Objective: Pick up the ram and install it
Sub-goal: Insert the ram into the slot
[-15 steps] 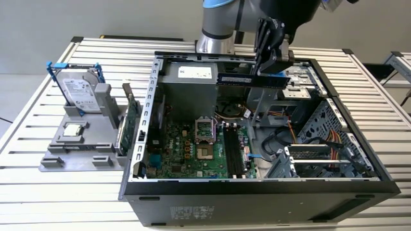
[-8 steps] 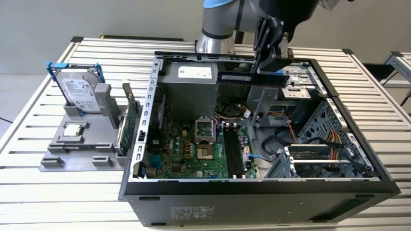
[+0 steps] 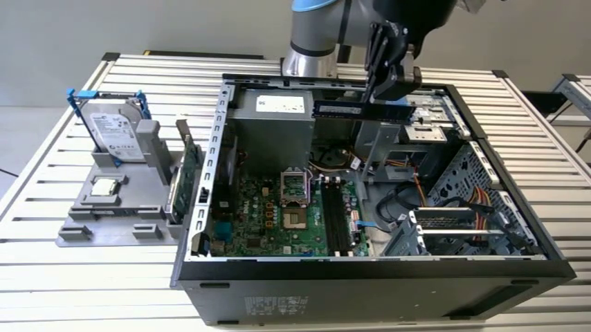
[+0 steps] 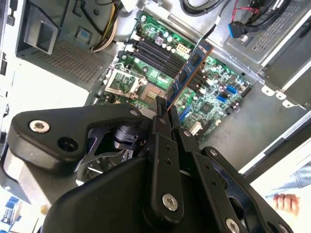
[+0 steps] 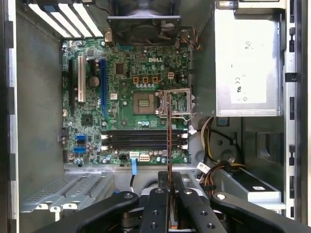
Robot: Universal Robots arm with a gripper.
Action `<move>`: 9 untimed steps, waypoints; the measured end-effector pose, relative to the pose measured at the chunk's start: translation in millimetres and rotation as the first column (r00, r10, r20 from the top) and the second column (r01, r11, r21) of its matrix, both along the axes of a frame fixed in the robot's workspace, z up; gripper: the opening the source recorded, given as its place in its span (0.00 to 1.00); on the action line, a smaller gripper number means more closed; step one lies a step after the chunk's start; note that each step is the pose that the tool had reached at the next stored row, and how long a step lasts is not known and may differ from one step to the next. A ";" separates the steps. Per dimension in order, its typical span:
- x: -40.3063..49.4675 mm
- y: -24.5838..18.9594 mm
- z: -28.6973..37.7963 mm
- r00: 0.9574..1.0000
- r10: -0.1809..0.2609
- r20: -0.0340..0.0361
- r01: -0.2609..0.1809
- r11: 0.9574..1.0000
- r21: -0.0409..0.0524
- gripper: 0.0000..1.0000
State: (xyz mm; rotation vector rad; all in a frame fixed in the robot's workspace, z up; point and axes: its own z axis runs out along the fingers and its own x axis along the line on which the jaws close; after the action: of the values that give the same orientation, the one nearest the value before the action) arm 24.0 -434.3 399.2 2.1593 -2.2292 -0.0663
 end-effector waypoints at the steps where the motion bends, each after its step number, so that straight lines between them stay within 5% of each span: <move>1: 0.1 0.9 -0.1 1.000 0.000 0.000 0.000 1.000 0.000 0.00; 9: 0.3 4.0 -0.8 1.000 0.000 0.000 0.000 1.000 0.000 0.00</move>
State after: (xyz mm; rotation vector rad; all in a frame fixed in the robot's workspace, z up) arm 24.3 -430.3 398.4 2.1593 -2.2294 -0.0664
